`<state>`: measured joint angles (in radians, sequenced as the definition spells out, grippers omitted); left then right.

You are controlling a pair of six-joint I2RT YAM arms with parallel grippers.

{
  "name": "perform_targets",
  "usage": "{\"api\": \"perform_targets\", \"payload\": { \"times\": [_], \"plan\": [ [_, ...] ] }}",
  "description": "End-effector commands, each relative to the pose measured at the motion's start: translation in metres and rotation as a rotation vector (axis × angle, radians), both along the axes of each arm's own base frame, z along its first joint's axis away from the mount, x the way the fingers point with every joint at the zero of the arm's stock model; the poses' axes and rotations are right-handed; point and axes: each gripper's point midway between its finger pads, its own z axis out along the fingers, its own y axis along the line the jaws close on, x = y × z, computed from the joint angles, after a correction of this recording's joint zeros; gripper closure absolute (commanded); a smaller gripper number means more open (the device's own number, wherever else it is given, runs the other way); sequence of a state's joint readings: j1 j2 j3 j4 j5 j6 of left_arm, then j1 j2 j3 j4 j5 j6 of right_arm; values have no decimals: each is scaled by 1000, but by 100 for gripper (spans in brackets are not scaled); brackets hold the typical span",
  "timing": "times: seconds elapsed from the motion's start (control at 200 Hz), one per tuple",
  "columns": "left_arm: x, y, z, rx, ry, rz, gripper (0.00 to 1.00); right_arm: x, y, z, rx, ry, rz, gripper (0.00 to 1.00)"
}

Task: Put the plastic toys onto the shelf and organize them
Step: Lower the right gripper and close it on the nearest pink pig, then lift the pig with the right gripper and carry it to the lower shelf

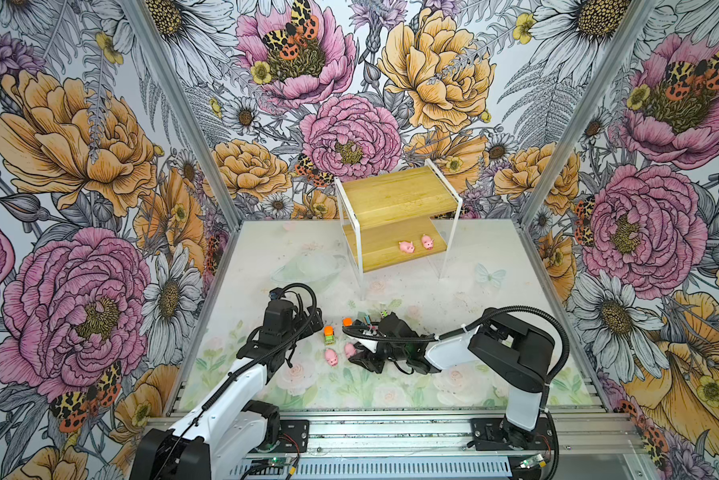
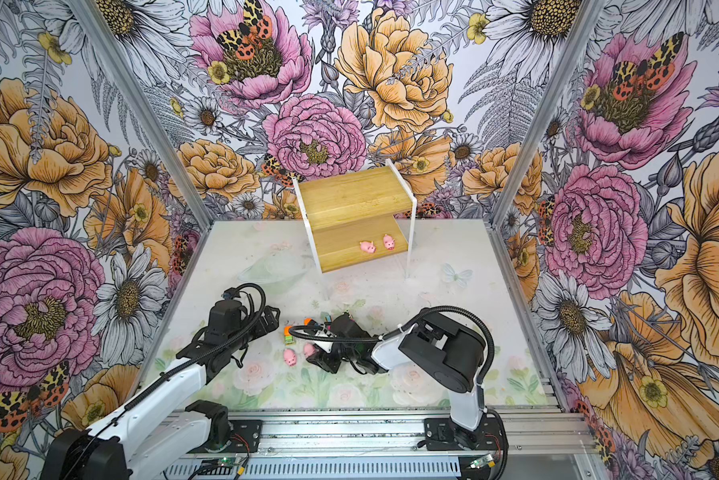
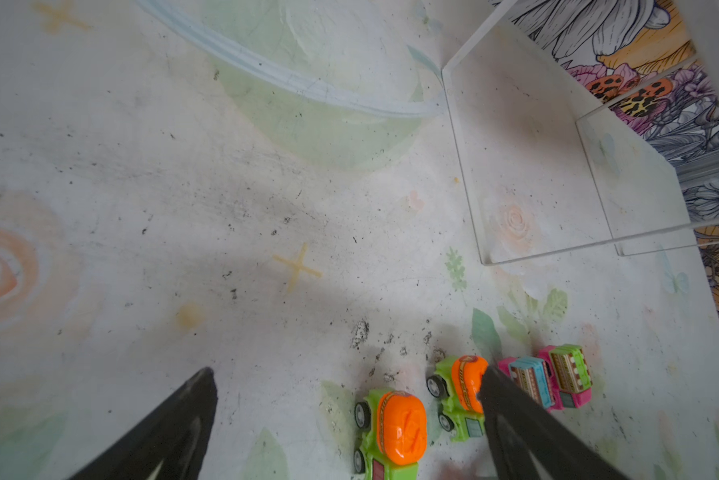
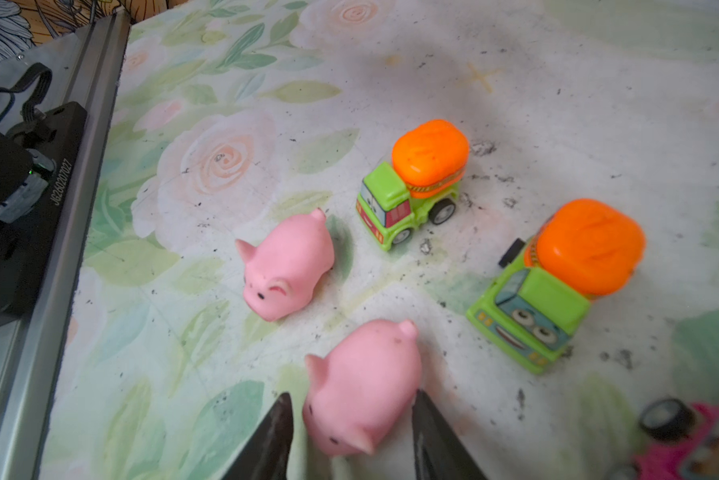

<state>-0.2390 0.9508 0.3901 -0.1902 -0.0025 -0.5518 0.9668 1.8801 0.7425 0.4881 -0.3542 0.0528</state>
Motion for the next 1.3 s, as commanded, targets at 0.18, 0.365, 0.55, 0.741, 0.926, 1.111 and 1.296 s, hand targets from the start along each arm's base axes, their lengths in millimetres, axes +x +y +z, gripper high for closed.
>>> {"api": "perform_targets", "payload": {
  "times": [0.18, 0.365, 0.55, 0.741, 0.926, 1.111, 1.296],
  "plan": [
    [10, 1, 12, -5, -31, 9, 1, 6, 9, 1, -1, 4, 22, 42],
    [8, 3, 12, 0, -29, 13, 1, 11, 14, -3, -22, 14, 12, 42],
    [8, 5, 11, 1, -24, 16, 1, 13, 15, -6, -33, 21, 14, 49],
    [9, 5, 11, -1, -25, 17, 1, 10, 14, -6, -30, 25, 30, 65],
    [10, 5, 11, -4, -26, 15, 1, 5, 9, -2, -17, 33, 56, 69],
    [10, 5, 10, -2, -26, 9, 1, 5, -6, 20, 27, 42, 40, 70],
    [13, 3, 8, -8, -25, 2, 1, 28, -33, 71, 116, -15, -66, 71]
  ]
}}
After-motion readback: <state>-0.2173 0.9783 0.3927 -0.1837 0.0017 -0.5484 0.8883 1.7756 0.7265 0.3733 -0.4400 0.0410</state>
